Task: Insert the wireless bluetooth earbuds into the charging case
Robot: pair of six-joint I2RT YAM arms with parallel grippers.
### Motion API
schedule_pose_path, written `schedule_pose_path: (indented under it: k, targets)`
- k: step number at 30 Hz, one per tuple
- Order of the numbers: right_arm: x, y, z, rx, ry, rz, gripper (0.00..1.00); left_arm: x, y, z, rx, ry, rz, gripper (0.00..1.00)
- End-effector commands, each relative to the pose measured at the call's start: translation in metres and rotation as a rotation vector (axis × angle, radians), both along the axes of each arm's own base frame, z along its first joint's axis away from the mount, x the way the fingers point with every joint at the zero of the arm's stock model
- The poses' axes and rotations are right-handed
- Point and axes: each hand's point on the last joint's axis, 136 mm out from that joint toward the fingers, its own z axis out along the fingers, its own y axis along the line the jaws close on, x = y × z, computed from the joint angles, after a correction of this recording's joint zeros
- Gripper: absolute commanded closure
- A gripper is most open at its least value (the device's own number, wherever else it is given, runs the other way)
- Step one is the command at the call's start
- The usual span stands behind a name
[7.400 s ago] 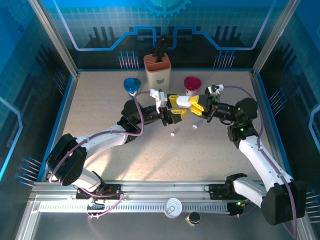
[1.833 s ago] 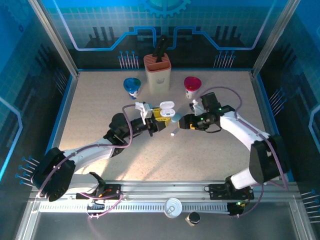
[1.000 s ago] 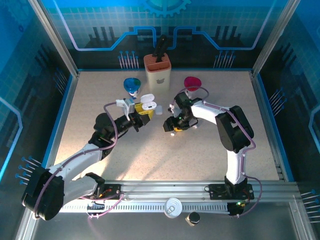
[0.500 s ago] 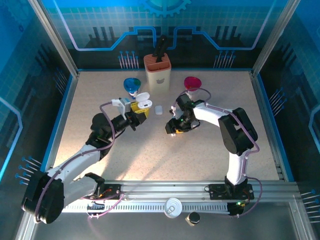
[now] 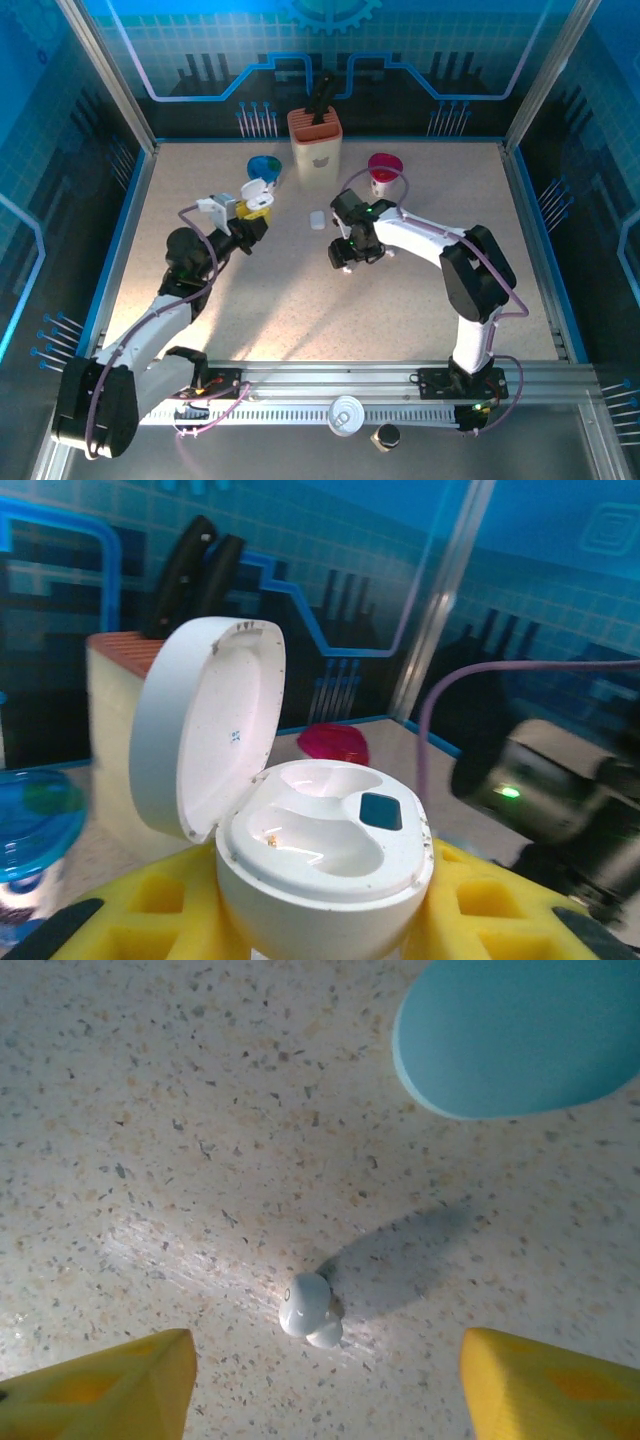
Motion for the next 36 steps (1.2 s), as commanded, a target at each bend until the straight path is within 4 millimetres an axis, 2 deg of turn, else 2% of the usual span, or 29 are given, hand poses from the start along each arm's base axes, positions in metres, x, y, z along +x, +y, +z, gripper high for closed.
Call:
schedule_pose_path:
  k: [1, 7, 14, 26, 36]
  targets:
    - [0.007, -0.02, 0.01, -0.232, -0.099, -0.087, 0.36, 0.001, 0.018, 0.006, -0.011, -0.02, 0.055, 0.71]
    - [-0.002, -0.005, -0.002, -0.357, -0.096, -0.07, 0.48, 0.001, 0.034, 0.007, -0.01, -0.021, 0.104, 0.72]
    - [-0.005, 0.009, -0.014, -0.385, -0.08, -0.035, 0.55, -0.002, 0.03, 0.003, -0.006, -0.013, 0.078, 0.71]
    - [-0.005, 0.015, -0.034, -0.42, -0.036, 0.01, 0.61, -0.01, 0.027, -0.003, -0.003, 0.003, 0.054, 0.71]
    - [-0.009, 0.012, -0.039, -0.438, -0.012, 0.009, 0.69, -0.011, 0.025, -0.002, 0.001, 0.002, 0.045, 0.71]
